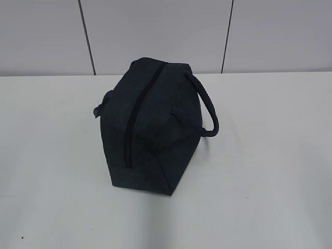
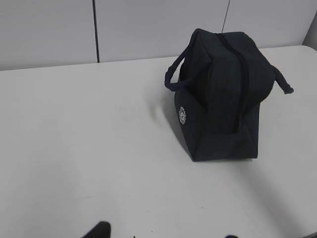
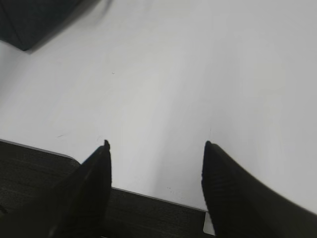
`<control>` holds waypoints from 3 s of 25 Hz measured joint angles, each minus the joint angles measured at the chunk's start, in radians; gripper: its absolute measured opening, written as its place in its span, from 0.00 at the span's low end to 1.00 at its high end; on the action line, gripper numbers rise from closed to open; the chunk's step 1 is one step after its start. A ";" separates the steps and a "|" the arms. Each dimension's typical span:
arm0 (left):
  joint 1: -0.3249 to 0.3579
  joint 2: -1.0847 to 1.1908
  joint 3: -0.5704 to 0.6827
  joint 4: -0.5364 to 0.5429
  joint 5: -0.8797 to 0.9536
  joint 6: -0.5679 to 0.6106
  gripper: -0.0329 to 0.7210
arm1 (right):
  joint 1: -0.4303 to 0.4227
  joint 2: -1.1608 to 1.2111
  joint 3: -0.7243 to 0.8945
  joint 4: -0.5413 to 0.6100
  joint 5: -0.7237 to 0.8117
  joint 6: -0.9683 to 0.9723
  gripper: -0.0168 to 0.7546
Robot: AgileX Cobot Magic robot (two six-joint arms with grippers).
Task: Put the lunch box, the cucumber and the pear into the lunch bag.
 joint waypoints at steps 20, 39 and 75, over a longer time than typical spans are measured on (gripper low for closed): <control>0.168 -0.025 0.000 0.000 -0.002 0.000 0.44 | -0.062 -0.074 0.000 -0.002 -0.004 0.002 0.62; 0.242 -0.034 0.001 0.000 -0.002 0.000 0.41 | -0.075 -0.140 0.000 -0.008 -0.004 0.002 0.62; 0.242 -0.034 0.001 0.025 -0.002 0.000 0.37 | -0.075 -0.140 0.000 -0.058 -0.004 0.002 0.62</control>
